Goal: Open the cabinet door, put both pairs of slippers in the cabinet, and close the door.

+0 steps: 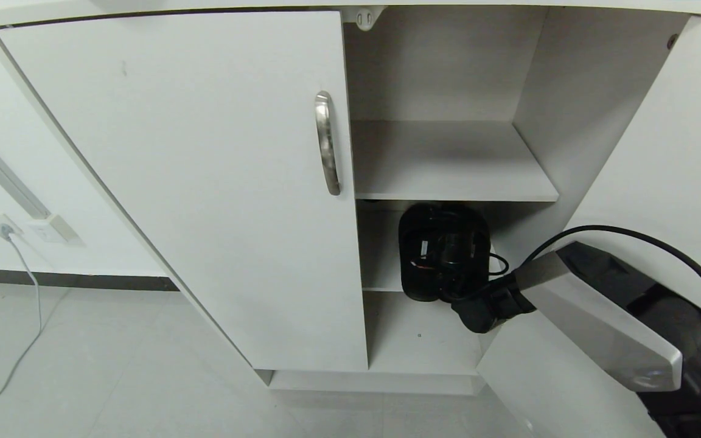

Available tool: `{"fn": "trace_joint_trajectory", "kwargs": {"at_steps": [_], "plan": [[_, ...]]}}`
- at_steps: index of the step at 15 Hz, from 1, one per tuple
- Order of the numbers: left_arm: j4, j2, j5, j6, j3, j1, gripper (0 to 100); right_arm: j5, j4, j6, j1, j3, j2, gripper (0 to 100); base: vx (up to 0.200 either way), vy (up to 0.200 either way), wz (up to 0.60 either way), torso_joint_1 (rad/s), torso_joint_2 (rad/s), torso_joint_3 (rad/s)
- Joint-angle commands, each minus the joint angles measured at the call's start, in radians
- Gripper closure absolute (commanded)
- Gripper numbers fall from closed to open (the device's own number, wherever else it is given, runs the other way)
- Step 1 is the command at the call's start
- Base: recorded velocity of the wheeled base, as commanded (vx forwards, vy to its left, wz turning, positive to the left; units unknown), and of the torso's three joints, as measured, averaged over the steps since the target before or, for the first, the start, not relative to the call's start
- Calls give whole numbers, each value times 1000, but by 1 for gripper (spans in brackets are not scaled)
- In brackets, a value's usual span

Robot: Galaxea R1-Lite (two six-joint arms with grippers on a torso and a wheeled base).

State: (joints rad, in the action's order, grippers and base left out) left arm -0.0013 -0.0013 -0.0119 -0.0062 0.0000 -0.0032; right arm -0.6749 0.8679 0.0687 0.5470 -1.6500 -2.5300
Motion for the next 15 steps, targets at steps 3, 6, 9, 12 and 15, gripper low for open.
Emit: {"fn": "trace_joint_trajectory", "kwargs": {"at_steps": [3, 6, 9, 12, 15], "plan": [[0, 1, 0, 0, 0, 0, 100, 9, -61, -1, 1, -94, -13, 100, 0, 0, 0, 0, 0, 0], [-2, 1, 0, 0, 0, 0, 100, 9, -93, -1, 1, -137, -38, 100, 0, 0, 0, 0, 0, 0], [0, 1, 0, 0, 0, 0, 100, 9, -105, -1, -1, -155, -55, 100, 0, 0, 0, 0, 0, 0], [0, 1, 0, 0, 0, 0, 100, 9, -104, -1, -2, -155, -69, 100, 0, 0, 0, 0, 0, 0], [0, 1, 0, 0, 0, 0, 100, 11, -104, 0, -4, -155, -75, 100, 0, 0, 0, 0, 0, 0]]}}
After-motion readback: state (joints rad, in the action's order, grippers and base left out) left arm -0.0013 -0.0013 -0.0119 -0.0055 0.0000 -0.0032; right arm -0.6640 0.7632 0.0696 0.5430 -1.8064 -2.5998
